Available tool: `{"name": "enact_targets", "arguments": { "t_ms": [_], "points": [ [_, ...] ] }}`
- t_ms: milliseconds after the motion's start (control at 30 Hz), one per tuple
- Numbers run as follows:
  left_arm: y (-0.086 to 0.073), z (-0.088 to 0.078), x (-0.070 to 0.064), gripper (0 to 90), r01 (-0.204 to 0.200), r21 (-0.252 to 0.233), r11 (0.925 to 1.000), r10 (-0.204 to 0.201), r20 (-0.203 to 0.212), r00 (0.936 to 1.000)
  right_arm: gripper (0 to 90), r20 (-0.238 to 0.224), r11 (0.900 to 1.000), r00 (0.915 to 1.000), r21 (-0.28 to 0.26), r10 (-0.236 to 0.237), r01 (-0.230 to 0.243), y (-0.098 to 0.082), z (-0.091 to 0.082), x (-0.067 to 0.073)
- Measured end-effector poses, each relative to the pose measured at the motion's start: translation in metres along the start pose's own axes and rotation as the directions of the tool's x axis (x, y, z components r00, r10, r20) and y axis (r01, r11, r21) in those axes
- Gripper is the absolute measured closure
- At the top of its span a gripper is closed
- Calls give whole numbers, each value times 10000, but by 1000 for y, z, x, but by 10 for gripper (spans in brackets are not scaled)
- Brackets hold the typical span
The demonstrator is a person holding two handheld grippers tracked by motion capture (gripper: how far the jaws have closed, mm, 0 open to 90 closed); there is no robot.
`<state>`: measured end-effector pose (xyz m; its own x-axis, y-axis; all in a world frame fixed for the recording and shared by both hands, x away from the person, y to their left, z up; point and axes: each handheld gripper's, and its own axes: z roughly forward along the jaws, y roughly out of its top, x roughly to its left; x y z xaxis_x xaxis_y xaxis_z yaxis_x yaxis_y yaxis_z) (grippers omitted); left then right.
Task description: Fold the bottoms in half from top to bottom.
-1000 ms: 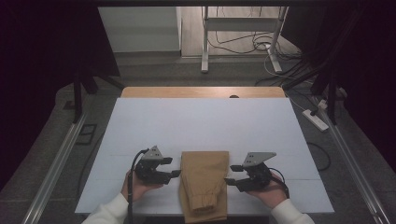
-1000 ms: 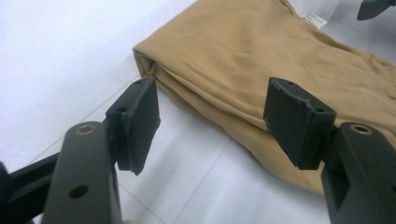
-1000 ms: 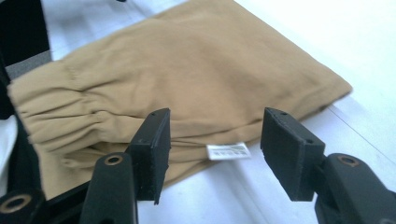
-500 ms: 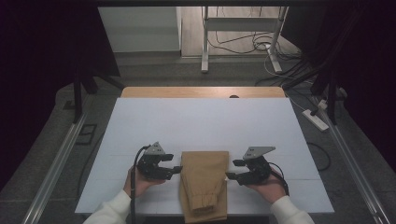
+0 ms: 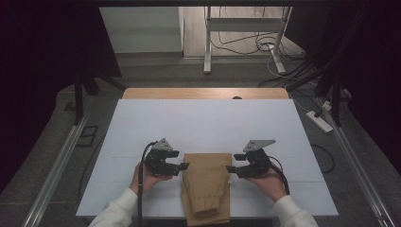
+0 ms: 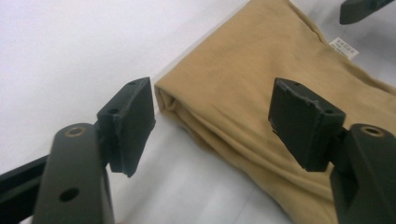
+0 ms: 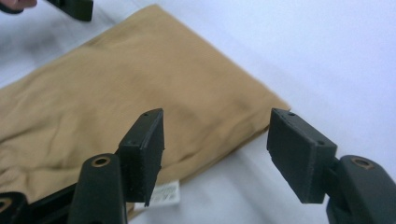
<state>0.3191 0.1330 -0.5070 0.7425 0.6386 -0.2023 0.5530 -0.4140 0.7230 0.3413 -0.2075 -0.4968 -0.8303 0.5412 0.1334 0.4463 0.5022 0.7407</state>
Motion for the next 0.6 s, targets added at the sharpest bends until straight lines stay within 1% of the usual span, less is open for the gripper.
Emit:
{"name": "enact_targets", "arguments": {
  "t_ms": [67,167,267,333,467,533,600],
  "points": [
    [3,1,0,294,-30,0,10000,30,-20,10000,363,21,10000,10000,-11,95,-95,4,3,-4],
    [7,2,3,289,-47,-15,10000,47,-94,9999,362,141,9999,9999,-62,84,-83,9,7,-6],
    [12,5,9,282,112,-42,9999,-112,-127,9999,362,305,10000,9995,-38,-87,89,14,11,-6],
    [16,8,15,273,322,-134,9994,-322,10,9995,362,234,9999,9997,-102,-8,10,18,13,-7],
    [24,14,22,265,414,-32,9991,-414,-182,9990,357,197,9999,9997,-122,122,-120,27,21,-9],
    [27,17,25,260,428,61,9991,-427,-287,9987,353,168,9999,9998,-2,143,-143,30,26,-11],
    [28,19,27,258,527,111,9985,-523,-304,9982,351,251,9998,9996,104,140,-143,31,32,-13]
  ]
}}
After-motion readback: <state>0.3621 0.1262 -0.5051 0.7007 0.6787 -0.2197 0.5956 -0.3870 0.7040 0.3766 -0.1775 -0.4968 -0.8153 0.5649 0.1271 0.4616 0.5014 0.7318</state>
